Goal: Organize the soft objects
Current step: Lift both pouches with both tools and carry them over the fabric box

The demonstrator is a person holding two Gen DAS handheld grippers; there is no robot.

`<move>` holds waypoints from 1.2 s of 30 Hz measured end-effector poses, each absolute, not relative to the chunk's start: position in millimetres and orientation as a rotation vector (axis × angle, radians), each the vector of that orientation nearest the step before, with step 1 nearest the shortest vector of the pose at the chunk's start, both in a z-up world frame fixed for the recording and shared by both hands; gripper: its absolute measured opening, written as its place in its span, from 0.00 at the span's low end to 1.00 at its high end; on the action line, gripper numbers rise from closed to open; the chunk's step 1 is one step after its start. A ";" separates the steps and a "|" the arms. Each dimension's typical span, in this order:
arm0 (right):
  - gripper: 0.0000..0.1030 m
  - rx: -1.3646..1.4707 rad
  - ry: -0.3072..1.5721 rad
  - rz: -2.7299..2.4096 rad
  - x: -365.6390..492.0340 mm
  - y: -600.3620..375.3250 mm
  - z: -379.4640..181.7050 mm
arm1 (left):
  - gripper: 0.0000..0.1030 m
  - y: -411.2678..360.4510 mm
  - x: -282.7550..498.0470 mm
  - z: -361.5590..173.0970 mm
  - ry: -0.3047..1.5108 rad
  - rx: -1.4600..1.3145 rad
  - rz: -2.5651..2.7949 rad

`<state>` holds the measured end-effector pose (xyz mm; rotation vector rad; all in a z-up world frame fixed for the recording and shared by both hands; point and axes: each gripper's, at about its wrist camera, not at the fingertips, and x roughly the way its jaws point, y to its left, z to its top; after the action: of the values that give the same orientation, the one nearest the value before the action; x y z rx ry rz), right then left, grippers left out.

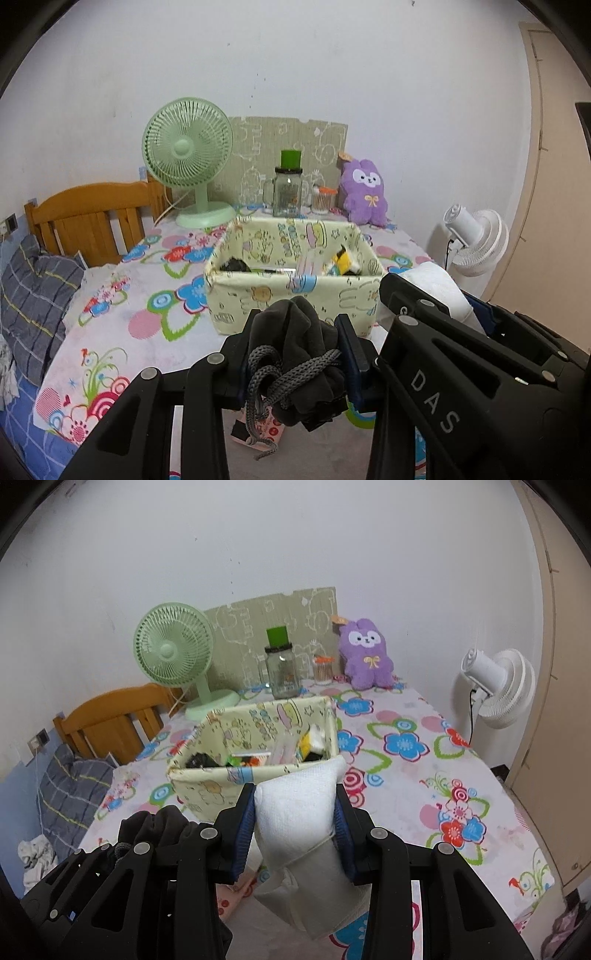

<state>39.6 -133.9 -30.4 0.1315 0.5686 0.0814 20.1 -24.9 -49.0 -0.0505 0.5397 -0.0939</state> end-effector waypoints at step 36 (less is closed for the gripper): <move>0.42 0.104 0.519 0.095 74.8 -115.3 10.7 | 0.38 -9.4 51.6 -15.8 0.491 -0.063 -0.079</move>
<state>74.8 -115.3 10.7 0.1042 0.5185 0.0952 51.6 -9.4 -15.8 -0.0629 0.4905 -0.0791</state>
